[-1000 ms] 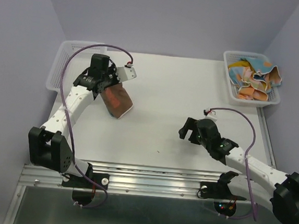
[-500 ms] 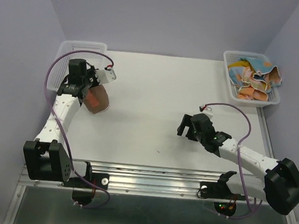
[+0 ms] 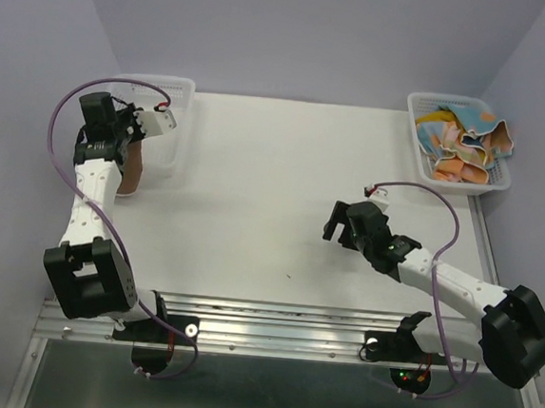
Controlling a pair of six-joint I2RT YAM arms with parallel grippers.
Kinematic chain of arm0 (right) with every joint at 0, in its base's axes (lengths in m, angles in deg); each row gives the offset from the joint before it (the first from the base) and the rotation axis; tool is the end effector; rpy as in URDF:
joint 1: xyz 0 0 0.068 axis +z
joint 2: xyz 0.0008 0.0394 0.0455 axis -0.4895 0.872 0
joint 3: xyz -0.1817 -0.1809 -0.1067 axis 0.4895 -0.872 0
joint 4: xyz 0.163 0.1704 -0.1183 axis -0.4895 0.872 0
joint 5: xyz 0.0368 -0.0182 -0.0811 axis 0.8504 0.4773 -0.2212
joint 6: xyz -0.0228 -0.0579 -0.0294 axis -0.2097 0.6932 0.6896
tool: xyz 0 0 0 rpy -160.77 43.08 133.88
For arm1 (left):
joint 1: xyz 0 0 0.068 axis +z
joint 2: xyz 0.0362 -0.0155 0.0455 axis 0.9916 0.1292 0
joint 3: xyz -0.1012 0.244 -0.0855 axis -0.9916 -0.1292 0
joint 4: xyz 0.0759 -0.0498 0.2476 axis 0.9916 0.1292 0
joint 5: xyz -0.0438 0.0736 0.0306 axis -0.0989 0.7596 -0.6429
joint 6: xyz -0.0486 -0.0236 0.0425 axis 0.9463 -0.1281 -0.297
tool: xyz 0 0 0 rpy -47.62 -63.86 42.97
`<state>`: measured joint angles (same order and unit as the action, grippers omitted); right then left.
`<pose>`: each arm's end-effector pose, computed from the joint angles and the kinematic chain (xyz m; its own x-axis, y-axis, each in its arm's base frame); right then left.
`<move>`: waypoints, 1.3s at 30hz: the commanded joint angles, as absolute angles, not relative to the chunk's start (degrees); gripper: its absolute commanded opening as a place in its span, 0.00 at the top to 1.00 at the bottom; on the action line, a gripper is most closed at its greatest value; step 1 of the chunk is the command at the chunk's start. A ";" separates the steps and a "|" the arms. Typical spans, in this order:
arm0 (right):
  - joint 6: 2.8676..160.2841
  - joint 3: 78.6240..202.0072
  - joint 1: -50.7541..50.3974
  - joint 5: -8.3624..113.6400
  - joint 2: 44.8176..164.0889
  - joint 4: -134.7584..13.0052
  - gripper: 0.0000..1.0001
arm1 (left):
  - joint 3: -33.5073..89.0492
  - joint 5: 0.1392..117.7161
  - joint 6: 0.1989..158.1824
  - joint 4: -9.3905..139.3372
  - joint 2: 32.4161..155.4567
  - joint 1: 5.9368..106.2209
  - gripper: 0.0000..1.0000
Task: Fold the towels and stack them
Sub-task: Neatly place the folded towel into the bin
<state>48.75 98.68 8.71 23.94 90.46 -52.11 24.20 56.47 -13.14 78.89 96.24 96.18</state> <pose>0.2079 0.1373 0.1916 -0.6430 0.2531 -0.7229 0.0575 0.9571 0.2839 0.3297 0.0691 0.3505 -0.1173 0.9694 -0.2158 0.3326 0.2430 0.9112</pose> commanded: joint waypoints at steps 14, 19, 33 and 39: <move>50.86 106.86 9.28 20.21 98.07 -57.87 0.00 | 45.06 44.24 -8.68 67.34 121.86 96.29 1.00; 50.95 107.04 9.19 19.42 99.66 -59.36 0.00 | 45.07 44.69 -11.40 67.34 125.92 96.03 1.00; 52.00 111.00 9.19 19.51 105.29 -59.27 0.00 | 49.38 46.27 -8.33 64.79 135.51 94.97 1.00; 51.83 110.65 9.19 19.24 105.46 -59.54 0.00 | 52.10 47.15 -5.69 62.77 137.62 94.71 0.36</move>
